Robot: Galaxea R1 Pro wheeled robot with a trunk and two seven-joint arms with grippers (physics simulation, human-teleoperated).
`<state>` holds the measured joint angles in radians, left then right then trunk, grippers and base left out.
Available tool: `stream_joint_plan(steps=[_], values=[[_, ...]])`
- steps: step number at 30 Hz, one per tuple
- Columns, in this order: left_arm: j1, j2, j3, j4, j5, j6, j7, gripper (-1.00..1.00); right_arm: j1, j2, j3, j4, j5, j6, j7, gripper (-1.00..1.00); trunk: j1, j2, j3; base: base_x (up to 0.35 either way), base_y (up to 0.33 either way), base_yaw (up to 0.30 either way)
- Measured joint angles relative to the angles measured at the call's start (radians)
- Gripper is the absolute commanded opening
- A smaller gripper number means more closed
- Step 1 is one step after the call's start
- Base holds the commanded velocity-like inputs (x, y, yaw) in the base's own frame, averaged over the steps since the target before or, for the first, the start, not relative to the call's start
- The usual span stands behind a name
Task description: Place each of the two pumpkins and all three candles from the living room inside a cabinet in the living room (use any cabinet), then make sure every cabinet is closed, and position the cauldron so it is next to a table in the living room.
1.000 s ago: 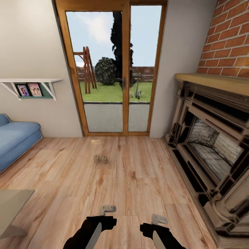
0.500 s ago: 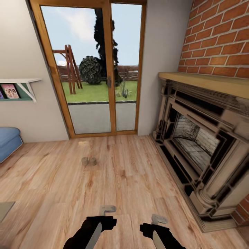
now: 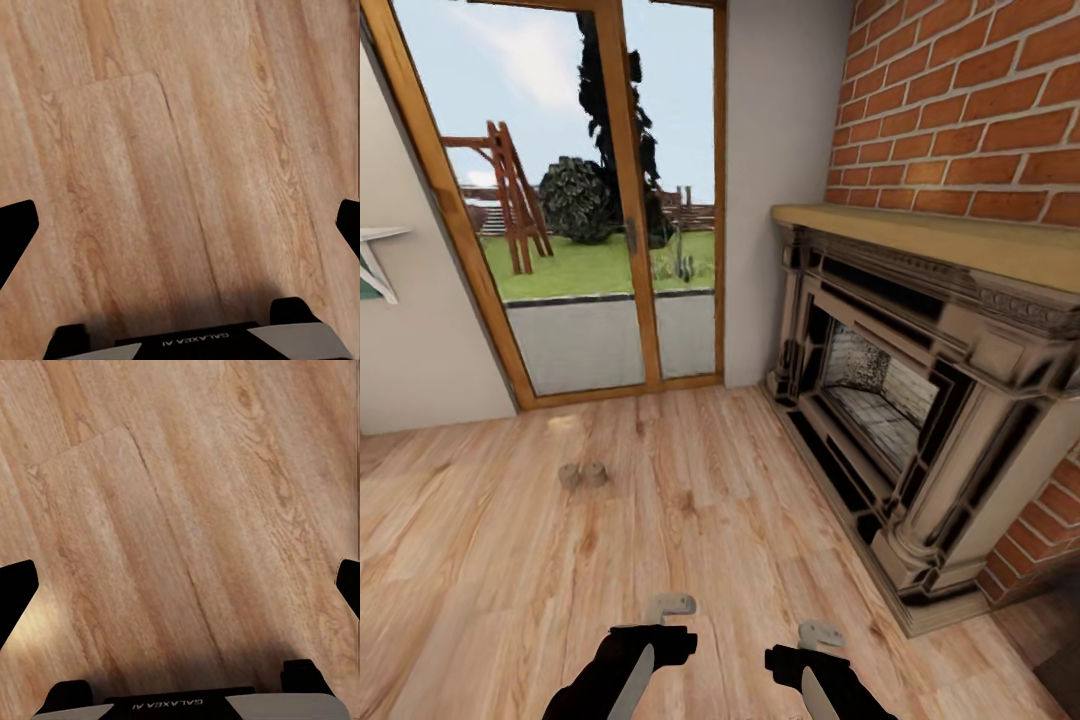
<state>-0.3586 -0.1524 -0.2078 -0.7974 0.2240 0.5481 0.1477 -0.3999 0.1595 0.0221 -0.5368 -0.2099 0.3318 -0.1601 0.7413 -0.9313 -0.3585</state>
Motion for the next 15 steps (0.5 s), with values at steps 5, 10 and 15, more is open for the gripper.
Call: stream_joint_plan(steps=[5,10,15], values=[[0.000,0.000,-0.014,0.000,0.000,0.000,0.001,1.00,0.000,0.000,0.000,0.000,0.000,0.000,0.000,1.00,0.000,0.000,-0.003,0.000,0.000,-0.256],[0.000,0.001,-0.033,0.000,0.000,0.000,0.002,1.00,0.000,0.000,0.000,0.000,0.000,0.000,0.000,1.00,0.000,0.000,-0.006,0.000,0.000,-0.255],[0.000,0.001,-0.035,0.000,0.000,0.000,0.002,1.00,0.000,-0.001,0.000,0.000,0.000,0.000,0.000,1.00,0.000,0.000,-0.010,0.000,0.000,-0.253]])
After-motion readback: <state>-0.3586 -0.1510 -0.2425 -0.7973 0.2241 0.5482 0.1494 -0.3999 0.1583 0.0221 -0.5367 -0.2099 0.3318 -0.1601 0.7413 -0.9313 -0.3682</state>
